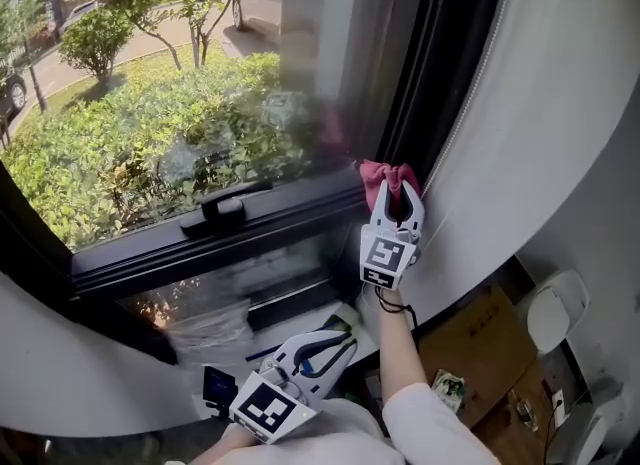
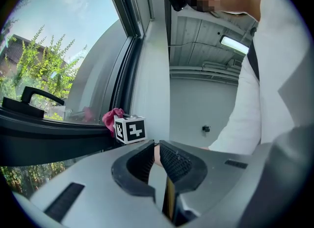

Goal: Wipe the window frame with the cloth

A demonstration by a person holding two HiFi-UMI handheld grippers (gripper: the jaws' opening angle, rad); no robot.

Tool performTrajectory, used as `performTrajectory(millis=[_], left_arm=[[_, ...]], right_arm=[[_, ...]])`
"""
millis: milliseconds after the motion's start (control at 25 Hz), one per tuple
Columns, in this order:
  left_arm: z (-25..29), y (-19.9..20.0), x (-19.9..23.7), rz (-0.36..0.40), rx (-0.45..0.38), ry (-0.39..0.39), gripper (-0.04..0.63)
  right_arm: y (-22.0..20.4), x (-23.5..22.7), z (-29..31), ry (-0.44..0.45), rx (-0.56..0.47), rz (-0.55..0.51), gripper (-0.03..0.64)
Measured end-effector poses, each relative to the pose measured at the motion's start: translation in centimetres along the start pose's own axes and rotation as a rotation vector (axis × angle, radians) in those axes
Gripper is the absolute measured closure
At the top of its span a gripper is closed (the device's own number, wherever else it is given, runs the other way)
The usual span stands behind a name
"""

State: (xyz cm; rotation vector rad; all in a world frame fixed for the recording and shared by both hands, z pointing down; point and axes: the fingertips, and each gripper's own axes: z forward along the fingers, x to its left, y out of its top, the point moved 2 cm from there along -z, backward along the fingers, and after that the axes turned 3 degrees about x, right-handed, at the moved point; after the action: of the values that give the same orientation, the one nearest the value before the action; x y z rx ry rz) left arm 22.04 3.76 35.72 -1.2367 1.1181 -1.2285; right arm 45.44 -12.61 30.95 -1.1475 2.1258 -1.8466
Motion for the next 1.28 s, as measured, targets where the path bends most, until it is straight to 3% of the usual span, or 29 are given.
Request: performTrajectory(millis=[1280], left_arm=[[0.3,-0.2,-0.7,-0.020,0.011,0.005,0.554]], right_arm=[[-3.2,1.3,-1.0,0.046,0.062,-0.018,0.557]])
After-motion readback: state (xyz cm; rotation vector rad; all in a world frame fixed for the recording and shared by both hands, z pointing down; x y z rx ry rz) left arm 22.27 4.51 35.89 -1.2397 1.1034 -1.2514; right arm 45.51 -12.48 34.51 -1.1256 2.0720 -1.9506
